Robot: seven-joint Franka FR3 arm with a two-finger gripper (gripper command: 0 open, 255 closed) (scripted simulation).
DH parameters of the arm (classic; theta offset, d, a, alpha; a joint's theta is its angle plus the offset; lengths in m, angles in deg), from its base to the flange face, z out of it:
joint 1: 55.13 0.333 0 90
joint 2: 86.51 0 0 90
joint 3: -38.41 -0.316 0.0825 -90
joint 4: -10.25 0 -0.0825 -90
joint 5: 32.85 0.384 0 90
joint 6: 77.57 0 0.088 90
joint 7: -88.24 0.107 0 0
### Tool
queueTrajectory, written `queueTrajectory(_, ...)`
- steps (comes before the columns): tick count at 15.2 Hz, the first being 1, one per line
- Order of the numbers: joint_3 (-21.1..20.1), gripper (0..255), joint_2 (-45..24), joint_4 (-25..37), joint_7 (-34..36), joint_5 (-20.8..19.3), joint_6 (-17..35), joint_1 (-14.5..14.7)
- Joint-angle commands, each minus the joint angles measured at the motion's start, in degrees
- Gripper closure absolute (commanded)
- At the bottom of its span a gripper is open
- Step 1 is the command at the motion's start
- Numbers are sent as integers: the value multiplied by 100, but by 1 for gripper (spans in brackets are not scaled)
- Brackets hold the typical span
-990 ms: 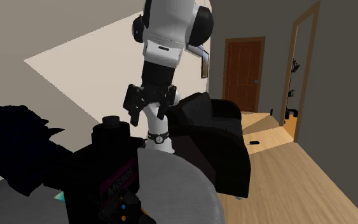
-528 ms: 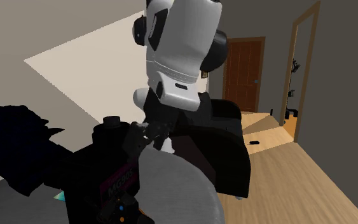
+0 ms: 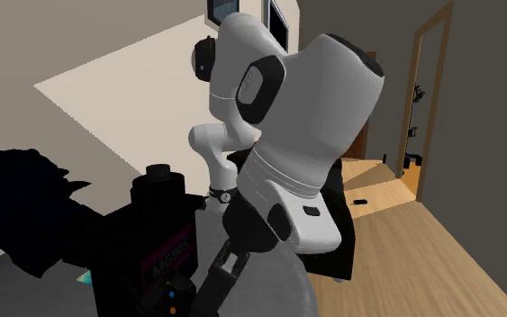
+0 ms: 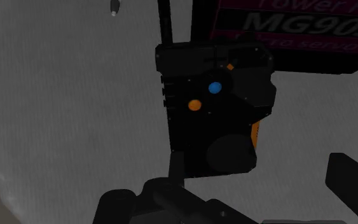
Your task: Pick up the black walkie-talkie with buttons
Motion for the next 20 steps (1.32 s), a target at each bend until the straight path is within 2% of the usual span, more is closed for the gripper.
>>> queueTrajectory(1,-17,0,-464,441,-221,-143,-7,42)
queueTrajectory(11,-10,0,-726,277,-57,-179,389,29)
queueTrajectory(12,-8,255,-722,267,-60,-181,396,24)
queueTrajectory(20,-8,255,-718,263,-59,-181,395,25)
